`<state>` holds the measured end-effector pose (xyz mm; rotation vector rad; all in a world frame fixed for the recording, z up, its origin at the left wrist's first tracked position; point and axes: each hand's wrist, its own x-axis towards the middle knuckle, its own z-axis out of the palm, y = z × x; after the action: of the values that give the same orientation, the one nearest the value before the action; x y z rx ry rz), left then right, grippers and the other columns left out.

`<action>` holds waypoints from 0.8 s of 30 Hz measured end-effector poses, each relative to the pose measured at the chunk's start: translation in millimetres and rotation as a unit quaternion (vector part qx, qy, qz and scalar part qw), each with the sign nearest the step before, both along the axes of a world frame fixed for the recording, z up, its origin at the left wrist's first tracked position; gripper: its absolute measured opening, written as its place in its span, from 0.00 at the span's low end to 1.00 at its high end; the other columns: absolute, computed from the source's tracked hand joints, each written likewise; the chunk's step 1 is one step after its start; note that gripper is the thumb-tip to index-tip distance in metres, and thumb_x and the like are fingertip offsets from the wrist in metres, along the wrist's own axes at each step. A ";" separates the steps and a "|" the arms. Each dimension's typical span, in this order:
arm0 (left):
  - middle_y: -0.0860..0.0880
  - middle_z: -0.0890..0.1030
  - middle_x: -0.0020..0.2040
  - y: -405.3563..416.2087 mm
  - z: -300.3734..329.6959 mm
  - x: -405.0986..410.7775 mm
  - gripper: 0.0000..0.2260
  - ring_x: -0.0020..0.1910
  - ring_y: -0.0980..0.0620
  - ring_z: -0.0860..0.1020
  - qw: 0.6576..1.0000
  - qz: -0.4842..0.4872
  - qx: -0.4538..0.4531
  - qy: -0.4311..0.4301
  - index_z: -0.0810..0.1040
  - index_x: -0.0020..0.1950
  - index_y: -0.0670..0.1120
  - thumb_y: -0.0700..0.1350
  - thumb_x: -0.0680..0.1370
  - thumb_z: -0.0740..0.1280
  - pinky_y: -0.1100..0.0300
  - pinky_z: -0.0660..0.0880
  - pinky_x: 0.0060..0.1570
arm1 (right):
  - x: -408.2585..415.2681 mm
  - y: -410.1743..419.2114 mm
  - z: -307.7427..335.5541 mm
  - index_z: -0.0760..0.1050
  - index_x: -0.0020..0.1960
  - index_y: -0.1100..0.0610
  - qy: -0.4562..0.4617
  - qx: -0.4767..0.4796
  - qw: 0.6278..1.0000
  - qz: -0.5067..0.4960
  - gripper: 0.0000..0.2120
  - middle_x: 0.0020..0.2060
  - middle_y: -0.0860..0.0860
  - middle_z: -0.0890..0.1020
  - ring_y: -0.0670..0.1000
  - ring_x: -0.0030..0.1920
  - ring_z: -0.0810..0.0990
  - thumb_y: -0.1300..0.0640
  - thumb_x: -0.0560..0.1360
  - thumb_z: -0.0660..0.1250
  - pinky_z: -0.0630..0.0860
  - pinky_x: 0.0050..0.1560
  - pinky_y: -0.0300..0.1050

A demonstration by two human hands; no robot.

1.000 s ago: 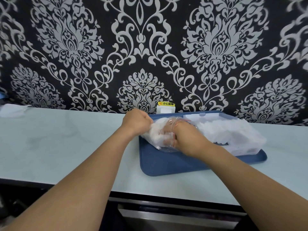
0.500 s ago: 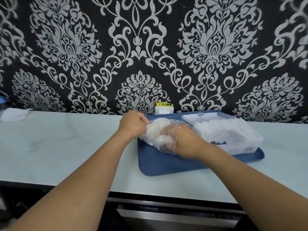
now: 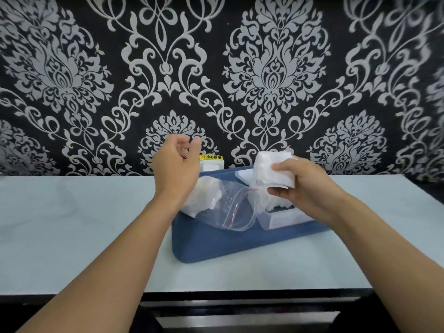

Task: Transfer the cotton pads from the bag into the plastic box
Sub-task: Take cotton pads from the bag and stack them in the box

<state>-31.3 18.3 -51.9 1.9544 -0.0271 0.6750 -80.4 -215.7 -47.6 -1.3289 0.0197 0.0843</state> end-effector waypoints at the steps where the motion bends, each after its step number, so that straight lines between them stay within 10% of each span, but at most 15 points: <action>1: 0.57 0.81 0.52 -18.1 12.9 -13.2 0.14 0.51 0.61 0.79 0.996 -0.053 -0.072 -0.004 0.78 0.60 0.47 0.56 0.81 0.66 0.64 0.76 0.53 | -3.5 3.5 1.5 0.75 0.62 0.61 0.005 0.035 0.999 -0.002 0.14 0.52 0.57 0.83 0.53 0.50 0.83 0.64 0.77 0.63 0.81 0.46 0.46; 5: 0.57 0.75 0.63 -90.5 26.2 -55.1 0.20 0.59 0.66 0.74 0.944 -0.251 -0.198 0.086 0.70 0.71 0.49 0.57 0.82 0.62 0.63 0.72 0.62 | -17.6 27.4 4.9 0.77 0.57 0.61 0.011 0.128 0.991 0.038 0.14 0.49 0.58 0.82 0.53 0.49 0.81 0.64 0.75 0.58 0.77 0.47 0.48; 11: 0.55 0.80 0.58 -123.5 5.6 -47.1 0.15 0.59 0.54 0.79 0.942 -0.245 -0.200 0.110 0.76 0.59 0.54 0.61 0.80 0.60 0.48 0.76 0.63 | -18.2 28.8 7.8 0.79 0.50 0.55 0.044 0.126 0.988 -0.075 0.16 0.44 0.52 0.84 0.51 0.46 0.83 0.45 0.77 0.59 0.76 0.41 0.45; 15: 0.64 0.77 0.55 -139.8 1.1 -53.4 0.13 0.55 0.69 0.76 0.944 -0.288 -0.119 0.107 0.74 0.66 0.51 0.53 0.83 0.61 0.63 0.74 0.60 | -3.8 23.3 -3.1 0.81 0.42 0.53 0.056 -0.012 0.967 -0.250 0.27 0.36 0.50 0.86 0.51 0.43 0.85 0.33 0.77 0.57 0.79 0.45 0.46; 20: 0.56 0.78 0.61 -147.5 -12.0 -49.4 0.13 0.61 0.60 0.76 0.956 -0.273 -0.066 0.086 0.73 0.67 0.49 0.41 0.84 0.57 0.56 0.74 0.65 | -1.0 16.1 -2.0 0.81 0.40 0.55 0.062 -0.005 0.953 -0.298 0.26 0.34 0.50 0.85 0.53 0.42 0.85 0.36 0.79 0.58 0.80 0.47 0.49; 24: 0.56 0.79 0.56 -151.8 -13.5 -48.1 0.13 0.51 0.70 0.78 0.943 -0.269 -0.161 0.112 0.75 0.64 0.48 0.39 0.84 0.55 0.72 0.75 0.46 | -2.4 19.9 -2.0 0.80 0.38 0.55 0.027 -0.063 0.952 -0.298 0.27 0.33 0.48 0.85 0.52 0.43 0.85 0.36 0.79 0.56 0.80 0.54 0.54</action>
<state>-79.3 -133.6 -65.5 1.5932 -0.2830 0.0837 -82.8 -195.7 -49.6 -1.3989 0.4767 -0.3993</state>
